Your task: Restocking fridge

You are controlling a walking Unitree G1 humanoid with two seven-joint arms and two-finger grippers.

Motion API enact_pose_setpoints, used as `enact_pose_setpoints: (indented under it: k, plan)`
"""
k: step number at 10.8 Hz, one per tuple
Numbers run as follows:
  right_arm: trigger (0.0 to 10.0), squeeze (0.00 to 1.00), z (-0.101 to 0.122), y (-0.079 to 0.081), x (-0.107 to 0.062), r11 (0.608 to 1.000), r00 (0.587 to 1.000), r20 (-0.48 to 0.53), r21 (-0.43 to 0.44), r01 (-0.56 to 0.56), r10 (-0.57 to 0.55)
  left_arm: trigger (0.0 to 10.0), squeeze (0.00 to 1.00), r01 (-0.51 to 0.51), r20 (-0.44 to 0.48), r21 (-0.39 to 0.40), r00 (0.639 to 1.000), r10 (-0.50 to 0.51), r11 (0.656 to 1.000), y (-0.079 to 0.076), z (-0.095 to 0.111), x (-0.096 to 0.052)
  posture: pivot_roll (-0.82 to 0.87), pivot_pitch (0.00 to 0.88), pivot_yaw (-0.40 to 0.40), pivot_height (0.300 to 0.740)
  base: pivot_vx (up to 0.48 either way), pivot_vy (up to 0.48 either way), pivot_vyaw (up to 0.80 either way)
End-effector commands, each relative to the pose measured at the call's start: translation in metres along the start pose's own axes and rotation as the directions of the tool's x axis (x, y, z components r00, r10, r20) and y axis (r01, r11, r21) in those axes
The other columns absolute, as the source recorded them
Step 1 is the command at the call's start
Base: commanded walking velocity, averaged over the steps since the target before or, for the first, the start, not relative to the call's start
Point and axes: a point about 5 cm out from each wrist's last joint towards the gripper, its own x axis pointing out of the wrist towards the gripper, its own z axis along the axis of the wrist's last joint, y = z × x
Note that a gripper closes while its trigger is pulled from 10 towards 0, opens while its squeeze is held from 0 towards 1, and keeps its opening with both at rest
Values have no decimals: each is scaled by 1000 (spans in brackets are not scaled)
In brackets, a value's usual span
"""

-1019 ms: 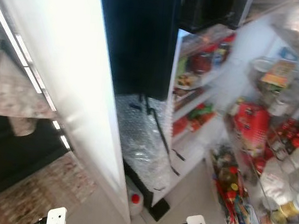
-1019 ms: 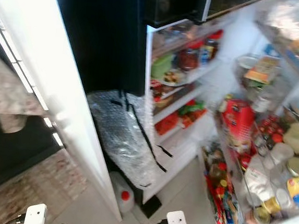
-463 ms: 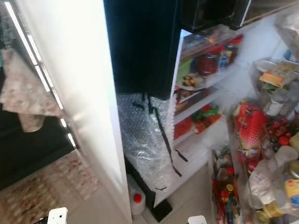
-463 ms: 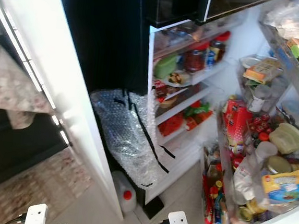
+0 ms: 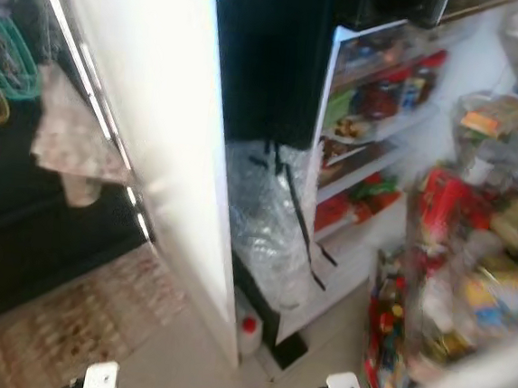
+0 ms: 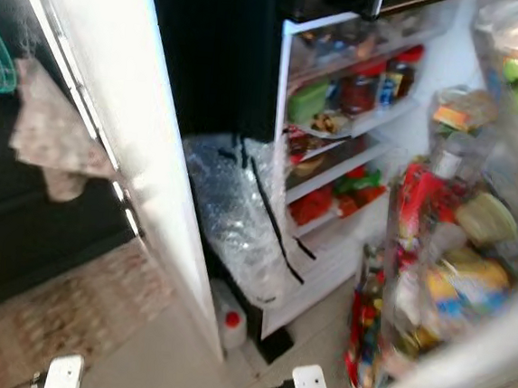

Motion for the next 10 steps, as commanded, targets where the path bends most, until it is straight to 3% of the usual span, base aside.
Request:
enact_pose_setpoints:
  k: [1, 4, 6, 8, 9, 10]
  plan:
    - [10000, 0, -3, -1, -1, 1000, 1000, -8, 4, 5, -5, 10000, 0, -3, 0, 17, 1000, 3, 1000, 0, 3, 1, 1, 0, 53, 740, 0, 0, 0]
    - [10000, 0, -3, -2, -1, 997, 999, 2, 66, 39, -39, 10000, 0, -5, -4, 16, 1000, 5, 1000, -1, 3, 1, 0, 0, 49, 740, 0, 0, 0]
    - [10000, 0, -5, -5, -2, 971, 992, 6, 206, 119, -123, 10000, 0, -8, -3, 15, 1000, 8, 1000, -1, 2, 1, -4, 0, 45, 740, 0, 0, 0]
    - [10000, 0, -12, -6, -3, 911, 977, -47, 354, 210, -207, 10000, 0, -9, -5, 22, 1000, 9, 1000, -1, 3, 1, -11, 0, 43, 740, 0, 0, 0]
    - [10000, 0, -18, -4, -3, 859, 970, -107, 451, 242, -217, 10000, 0, -10, -5, 22, 1000, 10, 1000, -1, 3, 1, -13, 0, 44, 740, 0, 0, 0]
    - [10000, 0, -23, -2, -4, 849, 963, -173, 457, 264, -206, 10000, 0, -7, -5, 25, 1000, 7, 1000, -2, 3, 1, -13, 0, 42, 740, 0, 0, 0]
